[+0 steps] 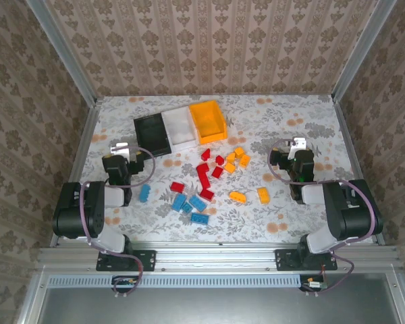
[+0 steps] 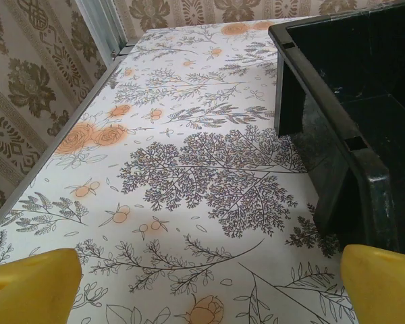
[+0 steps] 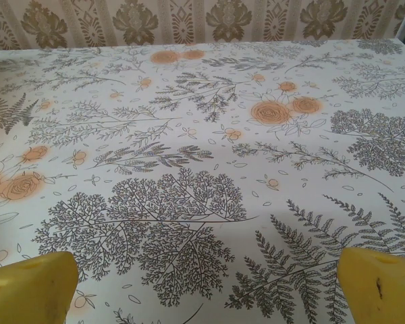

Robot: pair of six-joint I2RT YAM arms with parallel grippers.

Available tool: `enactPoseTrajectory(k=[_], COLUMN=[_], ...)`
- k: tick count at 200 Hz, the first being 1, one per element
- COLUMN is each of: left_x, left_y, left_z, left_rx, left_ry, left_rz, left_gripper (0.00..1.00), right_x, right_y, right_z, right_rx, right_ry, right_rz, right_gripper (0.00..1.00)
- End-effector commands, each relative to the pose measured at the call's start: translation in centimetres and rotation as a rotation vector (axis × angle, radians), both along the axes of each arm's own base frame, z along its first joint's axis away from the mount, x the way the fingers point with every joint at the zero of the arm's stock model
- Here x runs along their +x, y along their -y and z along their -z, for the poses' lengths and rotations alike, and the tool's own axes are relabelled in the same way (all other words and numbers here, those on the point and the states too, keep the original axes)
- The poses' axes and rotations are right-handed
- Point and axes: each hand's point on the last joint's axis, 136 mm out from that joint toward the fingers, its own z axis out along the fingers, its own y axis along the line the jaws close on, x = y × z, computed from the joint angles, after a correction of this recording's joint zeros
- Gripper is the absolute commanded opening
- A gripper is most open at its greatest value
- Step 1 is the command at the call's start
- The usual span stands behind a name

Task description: Sort the legos into containers by color

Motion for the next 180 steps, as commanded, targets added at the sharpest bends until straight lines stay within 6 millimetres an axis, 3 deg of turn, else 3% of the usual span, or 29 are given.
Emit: enactPoseTrajectory(k=[1,180], left_x=[0.58,0.58], left_y=[-0.05,-0.04], left_z=[-0.88,-0.88], left_rx=[-0.003,-0.003], left_ry=[0.024,0.024], left_rz=[-0.008,-0.007], left_gripper=[1.00,1.00], right_x=[0.36,0.35], right_y=[-0.23,-0.20], right_z=[-0.19,-0.15], right_rx=[-0.013,-0.007], right_ry=[0.003,0.001], right_rz=[-0.011,-0.013], right_gripper=[1.00,1.00])
